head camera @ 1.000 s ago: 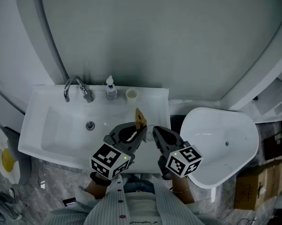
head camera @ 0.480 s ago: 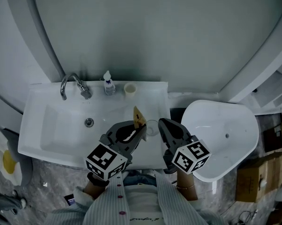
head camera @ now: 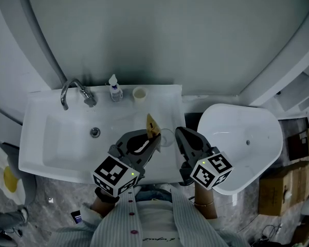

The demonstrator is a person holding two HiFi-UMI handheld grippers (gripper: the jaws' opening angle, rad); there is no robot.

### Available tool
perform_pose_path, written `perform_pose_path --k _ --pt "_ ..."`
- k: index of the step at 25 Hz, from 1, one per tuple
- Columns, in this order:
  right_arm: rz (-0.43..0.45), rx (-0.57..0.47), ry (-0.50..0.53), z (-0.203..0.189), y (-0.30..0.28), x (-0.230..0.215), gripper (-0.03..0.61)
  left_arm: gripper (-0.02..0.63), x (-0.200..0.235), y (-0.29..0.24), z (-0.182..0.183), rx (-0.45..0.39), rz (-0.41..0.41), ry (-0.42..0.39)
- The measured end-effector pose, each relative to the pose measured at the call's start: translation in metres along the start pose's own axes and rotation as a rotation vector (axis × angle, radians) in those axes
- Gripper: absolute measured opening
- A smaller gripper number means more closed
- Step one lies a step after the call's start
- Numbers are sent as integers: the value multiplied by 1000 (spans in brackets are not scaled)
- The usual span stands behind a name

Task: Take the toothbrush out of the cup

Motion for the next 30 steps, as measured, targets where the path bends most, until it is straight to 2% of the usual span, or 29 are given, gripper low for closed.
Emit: perform_pose_path --k 30 --pt "-21 24 -28 -13 8 -1 11 35 -2 -10 -10 43 -62 14"
Point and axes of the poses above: the fingertips, and each gripper's own axes: y backward along the fingers, x to its left, z out of its top, the point moved 8 cm from there along y, backward along the fingers, and after that the axes turned 15 degrees about -x, right-handed, at the moved point
